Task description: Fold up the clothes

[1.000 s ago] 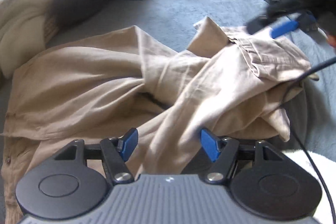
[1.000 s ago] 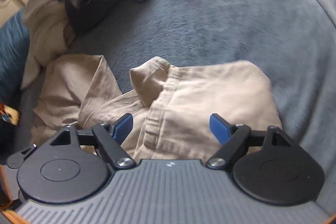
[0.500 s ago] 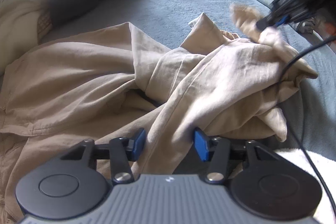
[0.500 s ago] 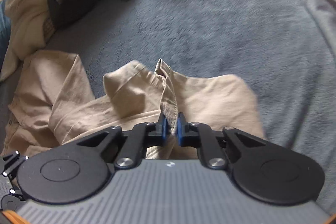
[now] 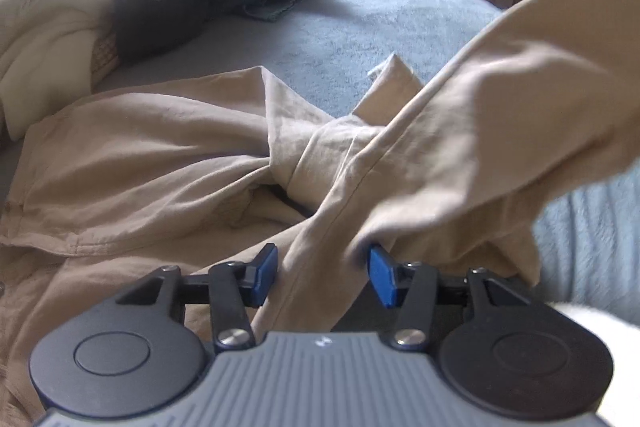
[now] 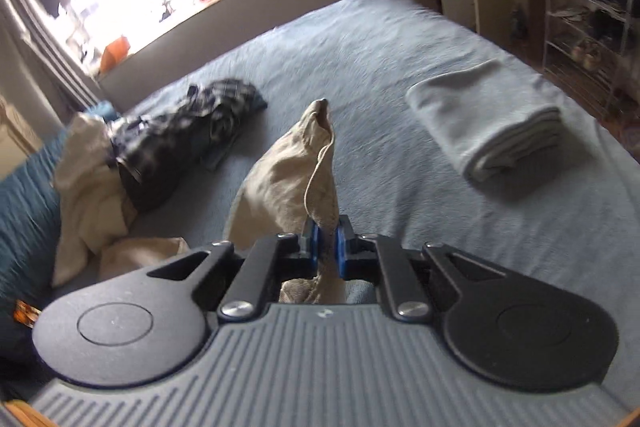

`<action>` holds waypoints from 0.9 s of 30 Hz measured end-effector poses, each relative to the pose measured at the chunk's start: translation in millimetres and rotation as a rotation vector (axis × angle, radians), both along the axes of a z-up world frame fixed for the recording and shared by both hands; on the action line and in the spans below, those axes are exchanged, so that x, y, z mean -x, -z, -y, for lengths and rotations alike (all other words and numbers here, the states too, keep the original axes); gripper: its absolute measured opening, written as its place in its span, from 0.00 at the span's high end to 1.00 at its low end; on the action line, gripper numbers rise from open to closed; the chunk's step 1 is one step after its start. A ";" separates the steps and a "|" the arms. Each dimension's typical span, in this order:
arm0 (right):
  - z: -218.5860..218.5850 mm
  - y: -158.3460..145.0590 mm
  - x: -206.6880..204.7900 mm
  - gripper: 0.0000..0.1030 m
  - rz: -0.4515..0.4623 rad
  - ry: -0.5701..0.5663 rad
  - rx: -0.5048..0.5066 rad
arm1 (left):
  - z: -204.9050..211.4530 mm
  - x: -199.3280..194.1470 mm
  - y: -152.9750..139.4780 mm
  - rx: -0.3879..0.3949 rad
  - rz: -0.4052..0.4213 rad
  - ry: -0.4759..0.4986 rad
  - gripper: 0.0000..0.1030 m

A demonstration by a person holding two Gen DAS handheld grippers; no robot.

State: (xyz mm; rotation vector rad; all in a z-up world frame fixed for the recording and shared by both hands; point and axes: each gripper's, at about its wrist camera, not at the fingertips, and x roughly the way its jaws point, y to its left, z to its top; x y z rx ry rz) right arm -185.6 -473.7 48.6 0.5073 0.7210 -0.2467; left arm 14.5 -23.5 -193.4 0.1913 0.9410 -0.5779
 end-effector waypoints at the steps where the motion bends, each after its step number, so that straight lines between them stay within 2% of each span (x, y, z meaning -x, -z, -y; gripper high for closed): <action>1: 3.2 -7.2 17.9 0.93 0.000 0.017 -0.017 | -3.3 -0.6 -2.0 0.028 -0.012 -0.007 0.46; 4: 10.3 -11.2 65.0 0.93 -0.047 0.075 -0.075 | -13.6 0.1 -7.4 0.095 -0.051 -0.018 0.43; 6: 14.6 1.6 92.0 0.93 -0.106 0.127 -0.105 | -20.2 3.2 -9.9 0.127 -0.071 -0.023 0.37; 9: 25.1 53.0 125.6 0.93 -0.229 0.243 -0.180 | -27.6 7.8 -9.6 0.154 -0.104 -0.020 0.37; 13: 33.9 149.5 146.8 0.93 -0.380 0.345 -0.309 | -30.7 12.9 -7.6 0.139 -0.111 -0.013 0.37; 16: 34.3 211.0 145.7 0.86 -0.520 0.376 -0.364 | -33.9 11.5 -8.6 0.157 -0.121 -0.029 0.37; 18: 39.2 232.5 147.7 0.80 -0.598 0.412 -0.413 | -36.0 10.2 -10.4 0.168 -0.129 -0.035 0.37; 21: 51.2 215.1 149.0 0.67 -0.579 0.426 -0.355 | -39.4 8.2 -11.4 0.181 -0.143 -0.033 0.37; 23: 58.6 189.4 142.2 0.48 -0.510 0.408 -0.292 | -41.7 6.2 -10.3 0.199 -0.165 -0.042 0.37; 27: 57.5 157.9 95.7 0.31 -0.341 0.296 -0.203 | -46.1 1.2 -7.6 0.245 -0.214 -0.082 0.37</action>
